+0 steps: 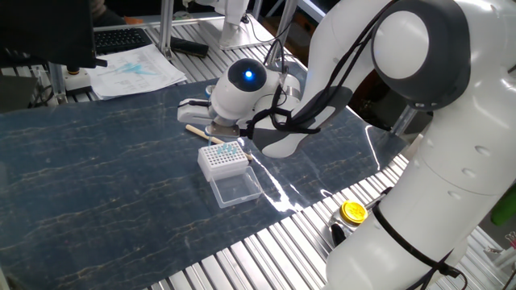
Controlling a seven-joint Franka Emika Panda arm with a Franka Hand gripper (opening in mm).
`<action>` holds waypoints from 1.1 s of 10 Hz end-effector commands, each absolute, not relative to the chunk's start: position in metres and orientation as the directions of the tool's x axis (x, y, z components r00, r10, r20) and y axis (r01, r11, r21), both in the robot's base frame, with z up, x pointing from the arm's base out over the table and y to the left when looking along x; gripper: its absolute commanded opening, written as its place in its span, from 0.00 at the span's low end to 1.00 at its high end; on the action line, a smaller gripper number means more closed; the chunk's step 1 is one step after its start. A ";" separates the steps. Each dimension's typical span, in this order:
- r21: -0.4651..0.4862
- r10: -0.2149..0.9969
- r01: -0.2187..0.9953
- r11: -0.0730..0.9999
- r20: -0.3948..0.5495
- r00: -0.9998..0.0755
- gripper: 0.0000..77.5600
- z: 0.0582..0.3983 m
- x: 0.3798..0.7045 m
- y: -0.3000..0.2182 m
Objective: Insert a medium pipette tip into the holder for medium pipette tips
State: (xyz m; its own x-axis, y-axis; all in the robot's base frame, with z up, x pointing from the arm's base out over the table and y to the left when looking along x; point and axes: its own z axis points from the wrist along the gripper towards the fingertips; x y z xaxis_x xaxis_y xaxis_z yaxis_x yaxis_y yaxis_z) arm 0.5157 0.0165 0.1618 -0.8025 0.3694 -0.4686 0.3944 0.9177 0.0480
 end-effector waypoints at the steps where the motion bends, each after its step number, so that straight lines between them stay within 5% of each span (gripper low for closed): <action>1: 0.027 0.341 0.371 0.928 -0.458 -0.821 0.02 0.169 0.519 0.011; 11: 0.033 0.351 0.379 0.925 -0.458 -0.816 0.02 0.165 0.515 0.013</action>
